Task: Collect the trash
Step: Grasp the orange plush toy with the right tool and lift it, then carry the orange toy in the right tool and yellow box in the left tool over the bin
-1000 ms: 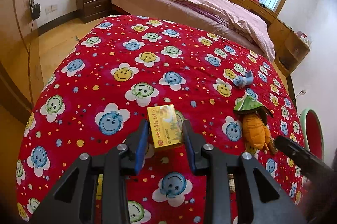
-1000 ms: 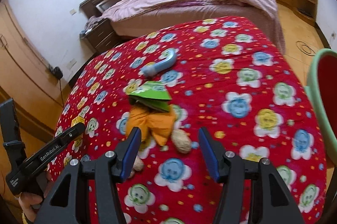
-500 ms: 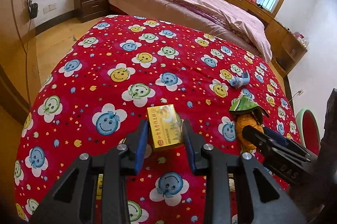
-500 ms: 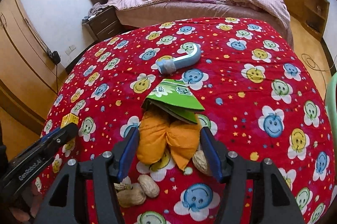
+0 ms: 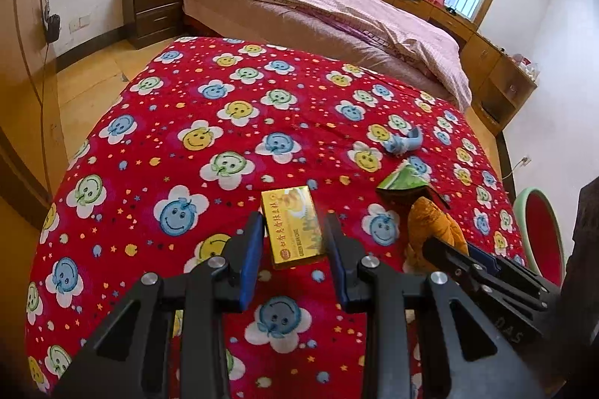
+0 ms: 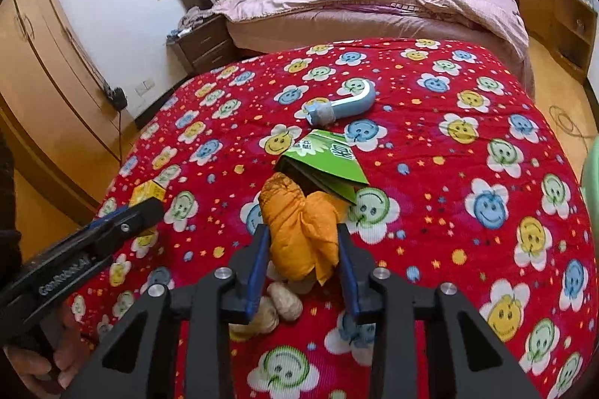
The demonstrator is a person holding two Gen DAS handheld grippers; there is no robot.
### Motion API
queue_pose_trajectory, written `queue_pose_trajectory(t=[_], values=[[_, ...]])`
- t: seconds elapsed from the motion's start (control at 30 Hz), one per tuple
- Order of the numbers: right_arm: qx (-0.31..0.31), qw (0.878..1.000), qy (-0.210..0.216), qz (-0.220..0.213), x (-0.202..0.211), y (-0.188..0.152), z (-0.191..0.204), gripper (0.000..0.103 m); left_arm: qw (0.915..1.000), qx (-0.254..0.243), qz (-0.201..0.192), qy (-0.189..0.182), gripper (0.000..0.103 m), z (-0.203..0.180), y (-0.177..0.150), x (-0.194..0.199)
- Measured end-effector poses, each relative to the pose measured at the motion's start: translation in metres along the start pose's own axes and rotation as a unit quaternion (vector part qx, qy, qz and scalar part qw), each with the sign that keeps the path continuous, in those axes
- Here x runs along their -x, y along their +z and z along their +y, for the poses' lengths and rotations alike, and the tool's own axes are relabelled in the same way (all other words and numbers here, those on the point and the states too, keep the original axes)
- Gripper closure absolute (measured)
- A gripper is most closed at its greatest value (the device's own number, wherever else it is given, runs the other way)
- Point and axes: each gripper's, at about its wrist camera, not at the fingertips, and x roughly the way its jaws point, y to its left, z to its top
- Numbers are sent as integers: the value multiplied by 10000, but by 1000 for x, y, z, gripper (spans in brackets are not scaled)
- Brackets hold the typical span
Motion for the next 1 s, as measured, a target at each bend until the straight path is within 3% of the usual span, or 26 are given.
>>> queue_pose_trajectory(t=[0.47,1.0], values=[[-438,9973,17,-592,70,-11,-26,66,9987,-340,-106,-357,70,-36,-6,23],[-1168,9852,-463,-1165,138,-27,-91,66,9919,-910,-19,-881,70,-97,-11,40]])
